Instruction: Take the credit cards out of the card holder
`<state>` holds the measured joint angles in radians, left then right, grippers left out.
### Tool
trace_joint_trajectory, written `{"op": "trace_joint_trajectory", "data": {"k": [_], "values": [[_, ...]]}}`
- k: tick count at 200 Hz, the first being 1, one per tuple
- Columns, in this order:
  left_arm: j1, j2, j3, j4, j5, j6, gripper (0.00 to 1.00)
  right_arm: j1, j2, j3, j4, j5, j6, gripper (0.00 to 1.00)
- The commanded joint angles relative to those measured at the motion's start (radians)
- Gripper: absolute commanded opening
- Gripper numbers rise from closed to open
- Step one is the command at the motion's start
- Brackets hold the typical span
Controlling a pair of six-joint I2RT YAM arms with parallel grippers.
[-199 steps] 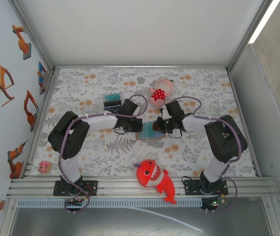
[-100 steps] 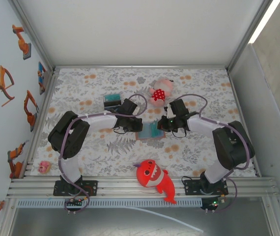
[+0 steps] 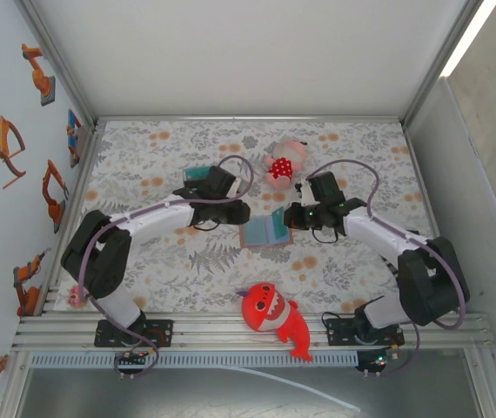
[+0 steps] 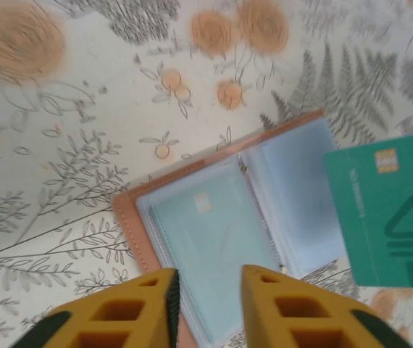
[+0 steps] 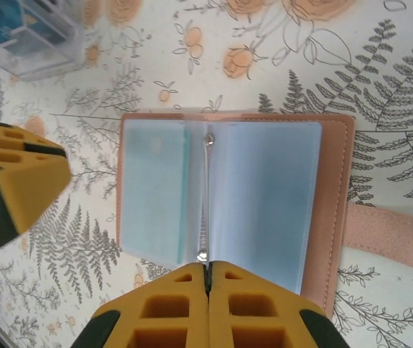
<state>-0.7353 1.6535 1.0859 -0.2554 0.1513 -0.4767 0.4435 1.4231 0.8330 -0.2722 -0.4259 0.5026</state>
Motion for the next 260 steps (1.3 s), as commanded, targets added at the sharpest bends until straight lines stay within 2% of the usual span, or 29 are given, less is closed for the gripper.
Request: {"op": "trace_joint_trajectory", "data": {"k": [1, 21, 53, 76, 103, 187, 229, 260], "values": [[0.021, -0.102, -0.019, -0.036, -0.063, 0.068, 0.40, 0.019, -0.036, 0.018, -0.030, -0.022, -0.062, 0.00], [0.050, -0.192, -0.065, 0.001, -0.032, 0.126, 0.51, 0.066, -0.030, 0.065, -0.069, -0.020, -0.121, 0.00], [0.109, -0.307, -0.129, 0.052, 0.083, 0.219, 0.57, 0.181, 0.017, 0.183, -0.164, 0.024, -0.240, 0.00], [0.124, -0.356, -0.160, 0.061, 0.144, 0.303, 0.58, 0.239, 0.057, 0.264, -0.211, 0.011, -0.312, 0.00], [0.138, -0.384, -0.162, 0.029, 0.266, 0.406, 0.59, 0.294, 0.100, 0.352, -0.268, -0.020, -0.404, 0.00], [0.161, -0.487, -0.226, -0.019, 0.458, 0.650, 0.56, 0.304, 0.095, 0.397, -0.324, -0.093, -0.526, 0.00], [0.163, -0.466, -0.205, -0.086, 0.598, 0.746, 0.51, 0.304, 0.067, 0.393, -0.349, -0.200, -0.597, 0.00], [0.163, -0.435, -0.189, -0.118, 0.622, 0.771, 0.50, 0.304, 0.053, 0.398, -0.373, -0.232, -0.630, 0.00]]}}
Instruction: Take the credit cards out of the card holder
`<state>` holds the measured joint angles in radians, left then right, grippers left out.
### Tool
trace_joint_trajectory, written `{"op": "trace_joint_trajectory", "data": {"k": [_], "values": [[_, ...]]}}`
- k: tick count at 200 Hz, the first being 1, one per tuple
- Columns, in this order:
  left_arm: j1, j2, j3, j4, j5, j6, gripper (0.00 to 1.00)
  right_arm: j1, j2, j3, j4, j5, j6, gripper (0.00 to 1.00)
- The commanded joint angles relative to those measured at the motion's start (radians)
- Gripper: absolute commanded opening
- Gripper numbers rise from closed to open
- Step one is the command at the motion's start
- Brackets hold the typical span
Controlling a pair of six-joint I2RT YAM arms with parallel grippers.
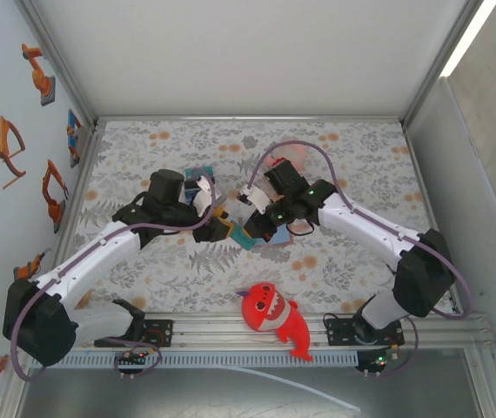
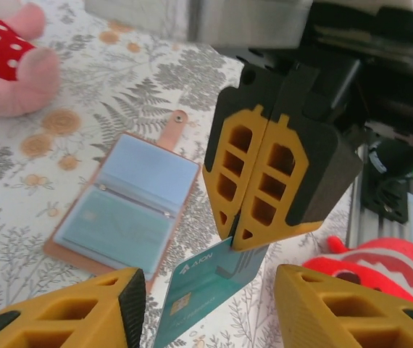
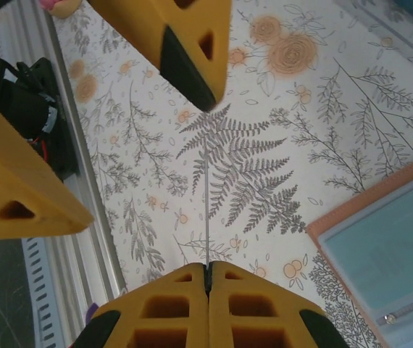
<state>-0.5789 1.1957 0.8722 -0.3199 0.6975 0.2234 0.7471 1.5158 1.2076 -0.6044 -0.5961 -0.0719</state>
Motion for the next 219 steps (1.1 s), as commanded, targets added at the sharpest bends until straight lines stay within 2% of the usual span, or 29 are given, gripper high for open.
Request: {"op": "trace_joint_trajectory", "data": {"k": [1, 28, 38, 56, 70, 92, 111, 127, 147, 161, 191, 219], "values": [[0.007, 0.024, 0.025, -0.054, 0.076, 0.072, 0.50, -0.001, -0.040, 0.024, -0.041, -0.062, -0.056, 0.00], [0.007, 0.043, 0.027, -0.064, 0.076, 0.077, 0.50, -0.001, -0.052, 0.019, -0.044, -0.079, -0.071, 0.00], [0.005, 0.051, 0.033, -0.068, 0.087, 0.076, 0.46, -0.001, -0.056, 0.017, -0.043, -0.081, -0.074, 0.00], [0.005, 0.066, 0.044, -0.077, 0.106, 0.080, 0.45, -0.002, -0.067, 0.017, -0.043, -0.092, -0.080, 0.00], [0.005, 0.073, 0.048, -0.079, 0.113, 0.082, 0.35, -0.002, -0.079, 0.013, -0.038, -0.110, -0.086, 0.00], [0.004, 0.075, 0.051, -0.081, 0.153, 0.082, 0.13, -0.003, -0.099, -0.001, -0.023, -0.102, -0.083, 0.00], [-0.002, 0.067, 0.051, -0.071, 0.177, 0.072, 0.03, -0.008, -0.122, -0.023, 0.004, -0.099, -0.064, 0.00], [-0.007, 0.052, 0.044, -0.041, 0.177, 0.040, 0.00, -0.015, -0.158, -0.059, 0.068, -0.084, -0.018, 0.00], [-0.009, 0.018, 0.017, 0.053, 0.177, -0.043, 0.00, -0.033, -0.223, -0.126, 0.177, -0.065, 0.057, 0.19], [-0.009, -0.017, -0.017, 0.145, 0.149, -0.128, 0.00, -0.054, -0.279, -0.187, 0.264, -0.049, 0.113, 0.29], [-0.007, -0.112, -0.091, 0.316, 0.078, -0.286, 0.00, -0.129, -0.402, -0.345, 0.526, -0.042, 0.285, 0.35], [-0.008, -0.178, -0.132, 0.435, 0.075, -0.414, 0.00, -0.170, -0.452, -0.480, 0.806, -0.109, 0.457, 0.38]]}}
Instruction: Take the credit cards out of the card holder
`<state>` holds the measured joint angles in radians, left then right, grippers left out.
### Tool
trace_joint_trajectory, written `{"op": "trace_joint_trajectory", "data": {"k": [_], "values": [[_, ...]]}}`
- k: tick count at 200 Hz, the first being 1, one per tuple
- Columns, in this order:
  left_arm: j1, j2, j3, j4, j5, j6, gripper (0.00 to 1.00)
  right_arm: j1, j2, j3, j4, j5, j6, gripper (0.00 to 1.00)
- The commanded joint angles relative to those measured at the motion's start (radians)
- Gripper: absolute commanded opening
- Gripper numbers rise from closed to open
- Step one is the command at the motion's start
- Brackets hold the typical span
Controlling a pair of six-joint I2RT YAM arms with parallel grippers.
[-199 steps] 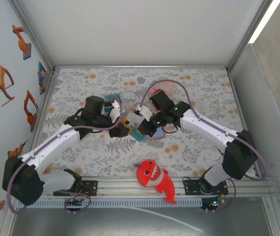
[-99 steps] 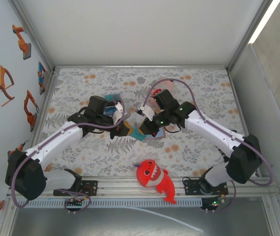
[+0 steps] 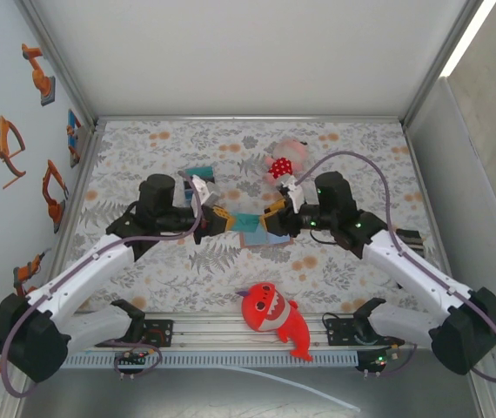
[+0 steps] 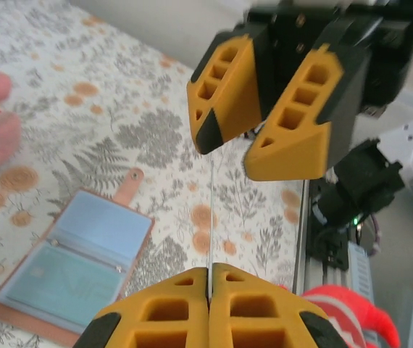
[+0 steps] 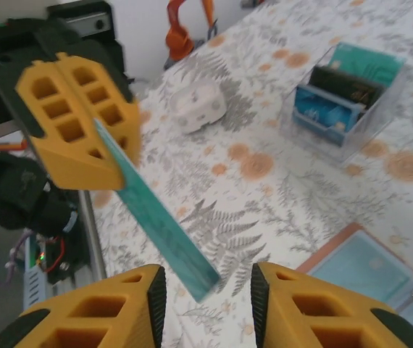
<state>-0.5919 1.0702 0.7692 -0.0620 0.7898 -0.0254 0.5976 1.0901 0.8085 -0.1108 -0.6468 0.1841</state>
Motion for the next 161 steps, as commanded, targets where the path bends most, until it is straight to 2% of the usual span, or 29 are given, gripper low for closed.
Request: {"op": "trace_joint_trajectory", "data": {"k": [1, 31, 86, 102, 123, 143, 161], "values": [[0.004, -0.054, -0.030, 0.181, -0.018, -0.169, 0.00, -0.021, -0.027, -0.084, 0.316, -0.061, 0.205, 0.38], [0.002, -0.099, -0.056, 0.280, -0.010, -0.256, 0.00, -0.021, -0.004, -0.128, 0.466, -0.110, 0.282, 0.38], [-0.002, -0.107, -0.044, 0.262, -0.011, -0.258, 0.00, -0.021, 0.127, -0.109, 0.707, -0.271, 0.423, 0.36], [-0.004, -0.104, -0.045, 0.277, -0.010, -0.270, 0.00, -0.019, 0.158, -0.093, 0.726, -0.297, 0.446, 0.30], [-0.005, -0.101, -0.042, 0.282, -0.015, -0.278, 0.00, -0.019, 0.187, -0.073, 0.736, -0.325, 0.465, 0.16], [-0.003, -0.097, -0.034, 0.273, -0.022, -0.278, 0.15, -0.020, 0.191, -0.071, 0.734, -0.327, 0.464, 0.00], [-0.003, -0.097, -0.016, 0.232, -0.037, -0.258, 0.28, -0.021, 0.180, -0.075, 0.716, -0.318, 0.449, 0.00]]}}
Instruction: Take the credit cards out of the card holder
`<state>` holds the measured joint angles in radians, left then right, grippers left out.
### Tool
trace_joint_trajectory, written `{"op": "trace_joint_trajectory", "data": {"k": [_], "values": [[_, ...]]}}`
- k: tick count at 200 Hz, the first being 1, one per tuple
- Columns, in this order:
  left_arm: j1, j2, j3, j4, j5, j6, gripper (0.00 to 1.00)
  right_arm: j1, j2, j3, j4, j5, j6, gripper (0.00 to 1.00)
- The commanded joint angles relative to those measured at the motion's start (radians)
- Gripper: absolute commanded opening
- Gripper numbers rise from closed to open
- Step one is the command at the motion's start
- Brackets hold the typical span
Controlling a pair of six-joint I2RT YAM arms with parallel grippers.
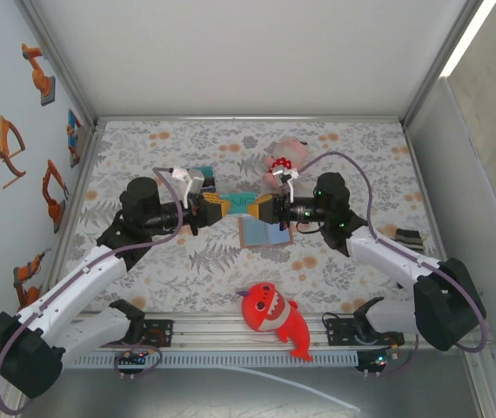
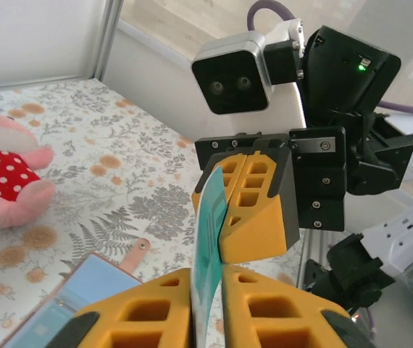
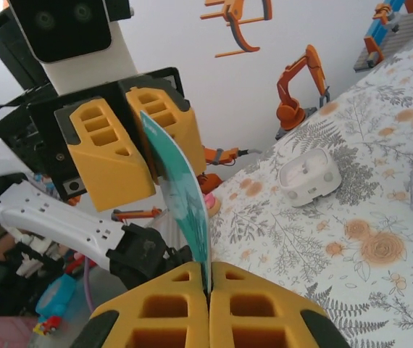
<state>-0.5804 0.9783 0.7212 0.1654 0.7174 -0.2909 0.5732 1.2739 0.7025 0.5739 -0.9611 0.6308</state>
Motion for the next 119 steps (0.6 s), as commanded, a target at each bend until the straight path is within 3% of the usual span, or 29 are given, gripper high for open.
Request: {"op": "trace_joint_trajectory", "data": {"k": [1, 31, 75, 98, 119], "values": [[-0.015, -0.005, 0.033, 0.001, 0.034, 0.010, 0.29, 0.004, -0.005, 0.031, 0.029, -0.003, 0.001, 0.00], [-0.012, -0.016, 0.086, -0.135, -0.028, 0.078, 0.57, 0.004, -0.050, 0.052, -0.143, 0.037, -0.104, 0.00], [-0.008, -0.029, 0.188, -0.312, -0.065, 0.199, 0.59, 0.004, -0.121, 0.085, -0.367, 0.077, -0.233, 0.00], [-0.008, -0.021, 0.238, -0.379, -0.069, 0.259, 0.67, 0.004, -0.141, 0.107, -0.455, 0.072, -0.279, 0.00], [-0.011, -0.005, 0.275, -0.430, -0.062, 0.307, 0.69, 0.005, -0.150, 0.120, -0.502, 0.069, -0.306, 0.00]]}}
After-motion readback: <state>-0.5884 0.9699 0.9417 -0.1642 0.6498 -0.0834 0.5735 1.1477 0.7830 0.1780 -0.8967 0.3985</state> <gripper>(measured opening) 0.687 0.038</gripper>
